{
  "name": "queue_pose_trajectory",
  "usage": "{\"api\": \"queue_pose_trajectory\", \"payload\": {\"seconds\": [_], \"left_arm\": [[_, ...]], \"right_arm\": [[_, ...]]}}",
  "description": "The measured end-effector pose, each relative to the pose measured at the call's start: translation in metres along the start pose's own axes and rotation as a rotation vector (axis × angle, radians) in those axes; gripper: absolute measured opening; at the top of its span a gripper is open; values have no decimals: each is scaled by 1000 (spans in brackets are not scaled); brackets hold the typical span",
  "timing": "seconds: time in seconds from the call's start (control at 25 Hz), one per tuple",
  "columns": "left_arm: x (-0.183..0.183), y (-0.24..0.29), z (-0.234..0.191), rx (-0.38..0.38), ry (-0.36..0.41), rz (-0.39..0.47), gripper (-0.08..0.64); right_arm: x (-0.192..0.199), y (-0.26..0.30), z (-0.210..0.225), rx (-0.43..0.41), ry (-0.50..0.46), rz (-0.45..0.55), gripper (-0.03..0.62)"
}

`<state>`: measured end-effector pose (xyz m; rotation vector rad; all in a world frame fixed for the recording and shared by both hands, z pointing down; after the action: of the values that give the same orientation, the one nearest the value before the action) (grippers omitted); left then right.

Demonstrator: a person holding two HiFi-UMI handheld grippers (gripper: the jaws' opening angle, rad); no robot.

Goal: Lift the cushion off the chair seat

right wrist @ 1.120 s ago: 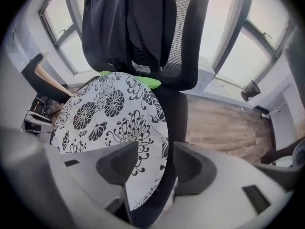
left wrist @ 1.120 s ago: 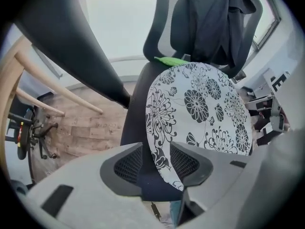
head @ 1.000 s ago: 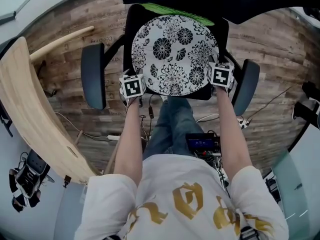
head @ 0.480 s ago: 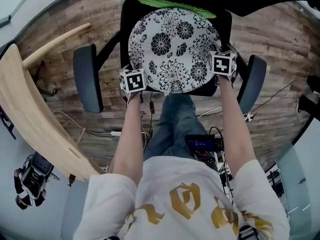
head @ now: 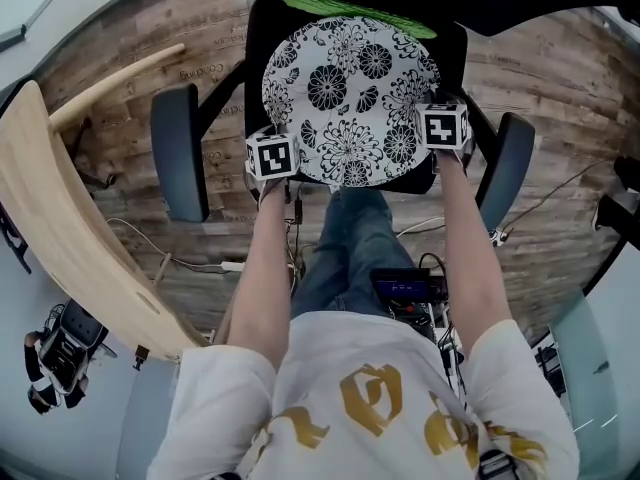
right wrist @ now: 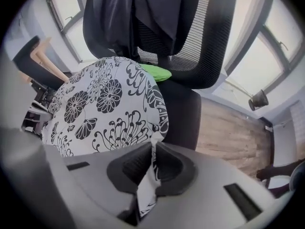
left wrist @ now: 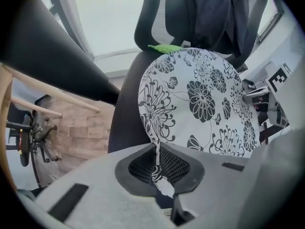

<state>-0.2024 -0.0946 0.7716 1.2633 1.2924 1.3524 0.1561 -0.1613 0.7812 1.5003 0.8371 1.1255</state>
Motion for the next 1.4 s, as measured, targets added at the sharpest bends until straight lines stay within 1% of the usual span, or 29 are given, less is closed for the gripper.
{"api": "queue_pose_trajectory", "payload": {"seconds": [0.08,0.2,0.4,0.56,0.72,0.88,1.08,1.24,1.4], "left_arm": [[-1,-3,0,16,5,-5,21],[1,-8,-1,16,22,-6,21],[-1,-18,2,53,41,10,21],[-2,-30,5,72,66,14,21],[-3,-45,9,79,75,9,21],[-3,-57,8,100,59,22,21],[-13,-57,12,117,59,36,21],[-13,-71,6,129,28,85,21],[-10,-91,5,133,35,115,21]], "right_arm": [[-1,-2,2,-12,13,-1,28],[-2,-9,1,-1,37,19,28],[-3,-24,-4,15,18,38,28],[-2,-38,-3,-1,47,45,28],[-2,-52,-7,1,61,46,28],[-5,-68,-11,3,32,53,28],[-5,-72,-2,4,33,70,28],[-3,-78,-3,-7,36,87,28],[-3,-99,-4,-12,44,112,28]]}}
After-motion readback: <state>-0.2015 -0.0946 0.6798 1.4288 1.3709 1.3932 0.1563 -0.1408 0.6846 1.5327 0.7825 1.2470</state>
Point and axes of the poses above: the fingertips, and each gripper's own axes: y forward along the fingers, z to its right, x out of its underside, the point moved 9 cm from there along -y, backward along the fingers, and after that the axes turned 1 degree about z, right-handed, at the moved point
